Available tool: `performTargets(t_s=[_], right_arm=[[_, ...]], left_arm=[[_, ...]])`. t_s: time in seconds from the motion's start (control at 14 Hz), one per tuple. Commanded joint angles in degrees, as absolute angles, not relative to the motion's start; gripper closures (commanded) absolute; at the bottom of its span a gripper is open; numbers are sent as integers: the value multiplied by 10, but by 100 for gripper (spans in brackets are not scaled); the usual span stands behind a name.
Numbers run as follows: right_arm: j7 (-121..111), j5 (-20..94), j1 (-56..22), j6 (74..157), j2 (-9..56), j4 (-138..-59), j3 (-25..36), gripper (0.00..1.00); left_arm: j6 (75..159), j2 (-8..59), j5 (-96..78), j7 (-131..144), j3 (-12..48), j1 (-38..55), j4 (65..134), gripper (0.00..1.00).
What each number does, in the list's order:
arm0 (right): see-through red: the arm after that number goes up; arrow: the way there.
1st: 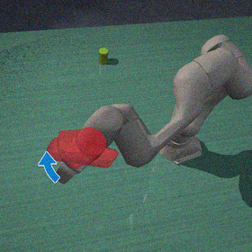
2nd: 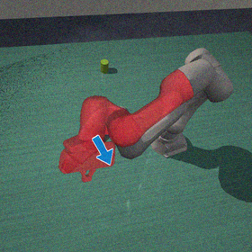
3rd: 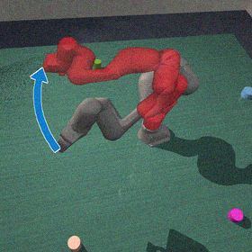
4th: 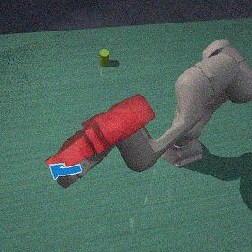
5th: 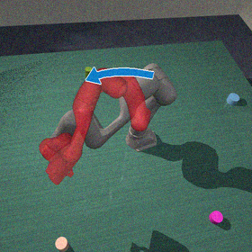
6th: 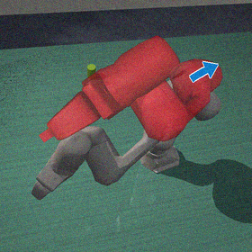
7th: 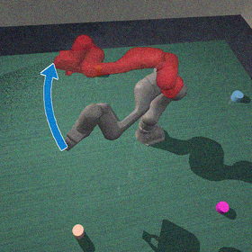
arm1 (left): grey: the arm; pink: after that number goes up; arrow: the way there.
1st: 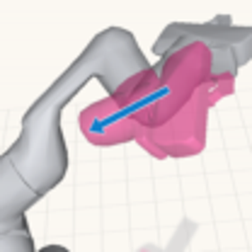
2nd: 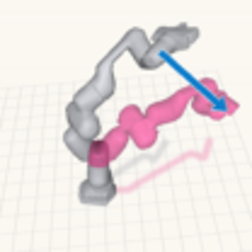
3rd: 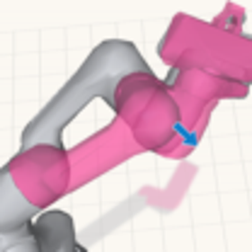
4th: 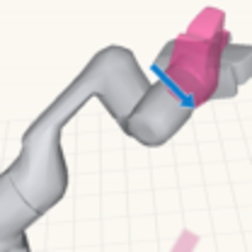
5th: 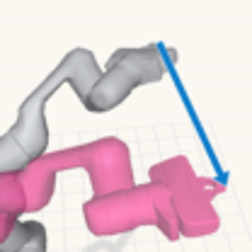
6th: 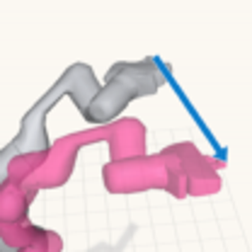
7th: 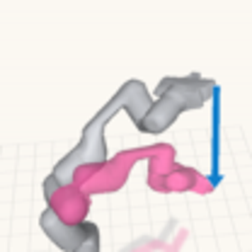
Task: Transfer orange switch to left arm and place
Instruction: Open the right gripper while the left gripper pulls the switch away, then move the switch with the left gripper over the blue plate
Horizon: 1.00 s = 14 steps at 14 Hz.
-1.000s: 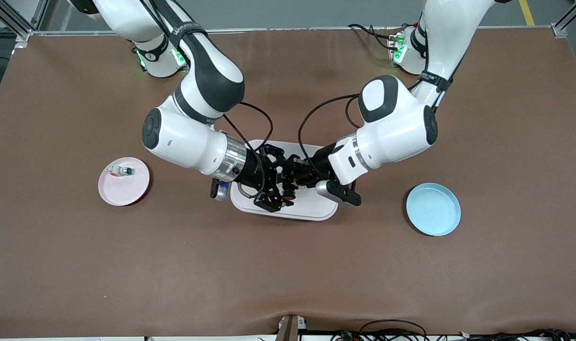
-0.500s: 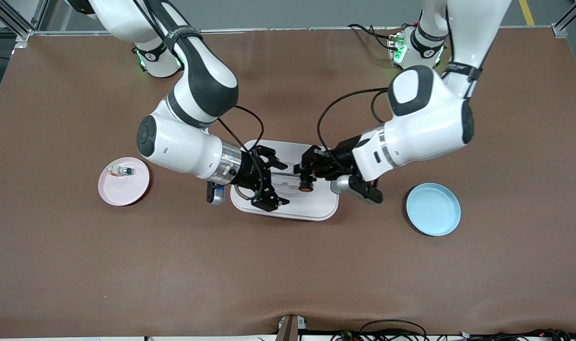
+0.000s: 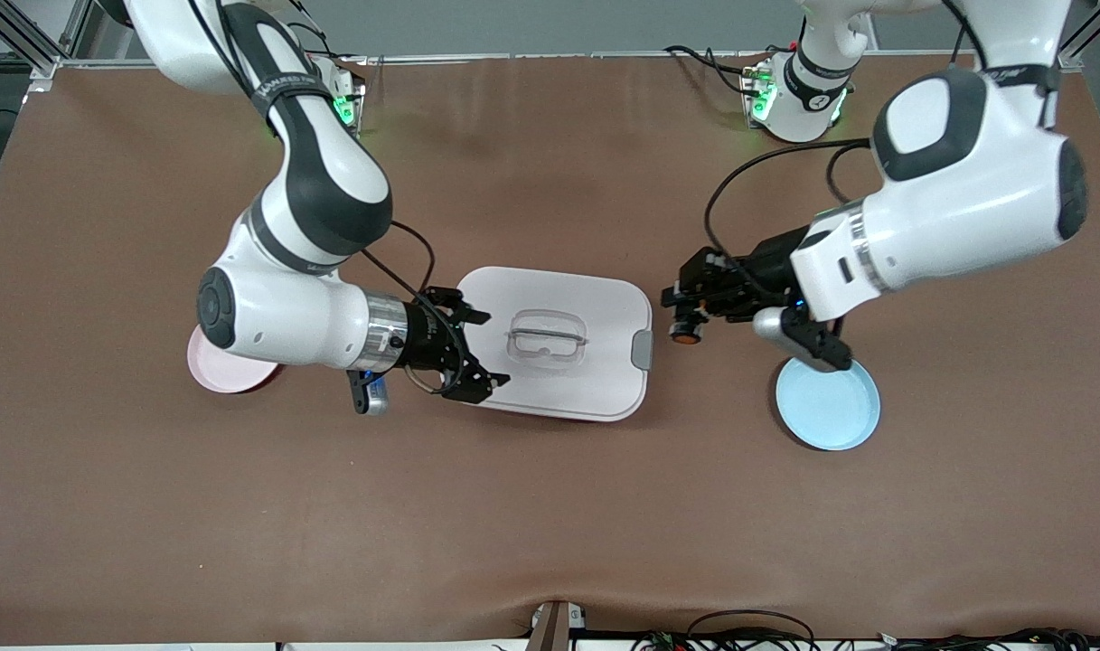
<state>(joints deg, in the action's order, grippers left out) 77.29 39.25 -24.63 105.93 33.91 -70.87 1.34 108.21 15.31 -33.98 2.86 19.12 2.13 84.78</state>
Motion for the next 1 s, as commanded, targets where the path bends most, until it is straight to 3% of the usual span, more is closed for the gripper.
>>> performTargets(t_s=[0.0, 0.43, 0.93], right_arm=[[688, 353, -224, 989, 323, -700, 8, 0], [449, 254, -168, 852, 302, -700, 7, 0], [192, 106, -124, 783, 290, -700, 7, 0]], left_arm=[[1038, 106, -311, 88, 190, -3, 853, 100], [941, 33, -217, 206, 189, -52, 853, 100], [908, 33, -211, 272, 188, -137, 854, 100]])
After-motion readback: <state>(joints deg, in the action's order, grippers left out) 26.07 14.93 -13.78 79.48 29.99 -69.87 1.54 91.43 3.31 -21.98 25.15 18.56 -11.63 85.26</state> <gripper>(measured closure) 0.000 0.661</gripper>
